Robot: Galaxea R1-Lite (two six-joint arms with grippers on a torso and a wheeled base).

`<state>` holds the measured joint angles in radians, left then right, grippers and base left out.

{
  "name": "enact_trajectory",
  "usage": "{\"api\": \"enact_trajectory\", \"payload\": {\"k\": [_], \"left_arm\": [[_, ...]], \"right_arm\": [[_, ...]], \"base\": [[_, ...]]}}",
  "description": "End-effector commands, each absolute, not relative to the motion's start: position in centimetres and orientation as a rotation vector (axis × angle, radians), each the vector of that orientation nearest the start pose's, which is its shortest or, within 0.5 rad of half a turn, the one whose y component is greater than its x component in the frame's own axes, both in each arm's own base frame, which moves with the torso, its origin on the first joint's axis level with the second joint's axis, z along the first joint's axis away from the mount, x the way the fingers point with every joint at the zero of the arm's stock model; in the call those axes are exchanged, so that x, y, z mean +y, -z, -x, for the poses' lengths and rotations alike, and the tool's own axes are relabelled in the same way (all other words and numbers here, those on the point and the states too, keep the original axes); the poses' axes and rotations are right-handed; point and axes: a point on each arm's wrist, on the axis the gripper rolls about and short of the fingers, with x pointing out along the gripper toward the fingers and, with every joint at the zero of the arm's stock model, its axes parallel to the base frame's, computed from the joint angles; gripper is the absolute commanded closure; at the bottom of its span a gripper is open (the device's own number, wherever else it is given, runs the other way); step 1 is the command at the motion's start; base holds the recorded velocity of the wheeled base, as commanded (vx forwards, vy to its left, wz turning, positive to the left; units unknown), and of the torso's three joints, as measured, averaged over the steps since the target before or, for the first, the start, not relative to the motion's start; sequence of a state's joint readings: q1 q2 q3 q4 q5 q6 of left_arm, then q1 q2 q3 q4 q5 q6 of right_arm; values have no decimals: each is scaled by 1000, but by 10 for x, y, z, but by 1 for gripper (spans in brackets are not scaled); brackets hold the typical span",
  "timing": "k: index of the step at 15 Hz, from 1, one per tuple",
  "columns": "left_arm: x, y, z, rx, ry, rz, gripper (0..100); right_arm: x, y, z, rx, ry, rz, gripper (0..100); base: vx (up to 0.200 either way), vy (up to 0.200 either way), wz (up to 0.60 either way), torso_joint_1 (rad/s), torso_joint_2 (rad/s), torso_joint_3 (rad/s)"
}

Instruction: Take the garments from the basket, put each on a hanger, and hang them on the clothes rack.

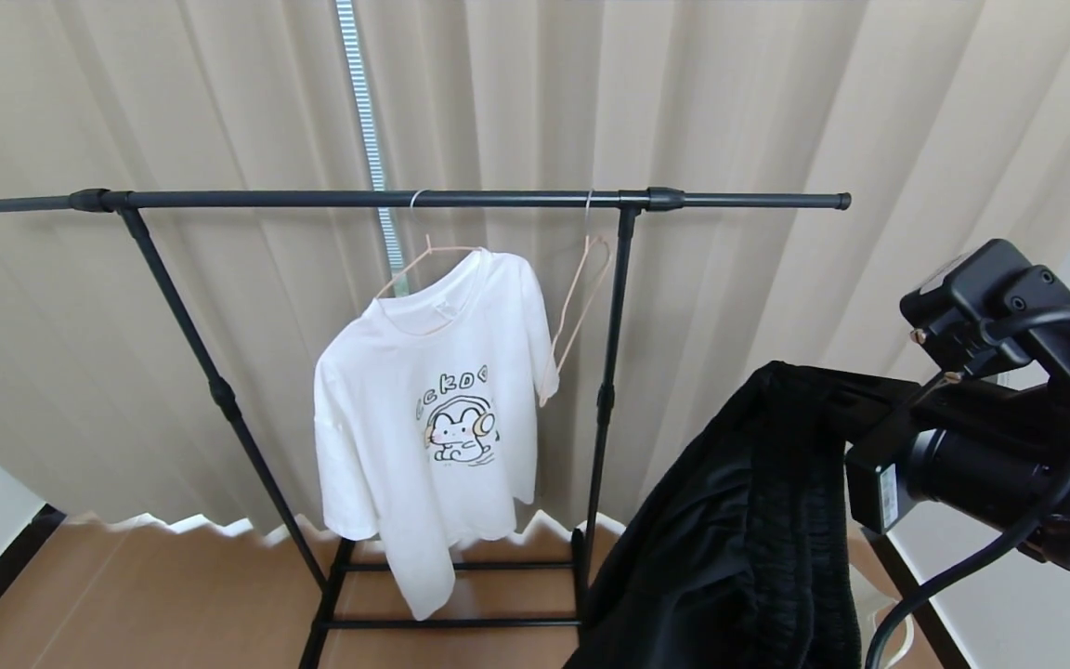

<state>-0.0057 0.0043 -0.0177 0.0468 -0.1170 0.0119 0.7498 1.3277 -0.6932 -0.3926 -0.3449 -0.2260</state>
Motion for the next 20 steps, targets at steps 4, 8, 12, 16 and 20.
{"api": "enact_trajectory", "payload": {"k": [4, 8, 12, 16, 20], "left_arm": [[-3, -146, -28, 320, 133, 85, 0], [-42, -194, -126, 591, 266, 277, 0], [-129, -184, -178, 764, 370, 213, 0], [-196, -173, -208, 810, 474, 181, 0], [-239, -159, -223, 780, 542, 201, 0]], "right_arm": [[168, -240, -195, 152, -364, 326, 100], [203, -236, -261, 297, -268, 77, 100], [210, -238, -271, 301, -247, -24, 100], [214, -252, -274, 274, -239, -167, 100], [224, -253, -274, 273, -256, -220, 100]], "base": [[0, 0, 0, 0, 0, 0], [0, 0, 0, 0, 0, 0], [0, 0, 0, 0, 0, 0], [0, 0, 0, 0, 0, 0], [0, 0, 0, 0, 0, 0]]}}
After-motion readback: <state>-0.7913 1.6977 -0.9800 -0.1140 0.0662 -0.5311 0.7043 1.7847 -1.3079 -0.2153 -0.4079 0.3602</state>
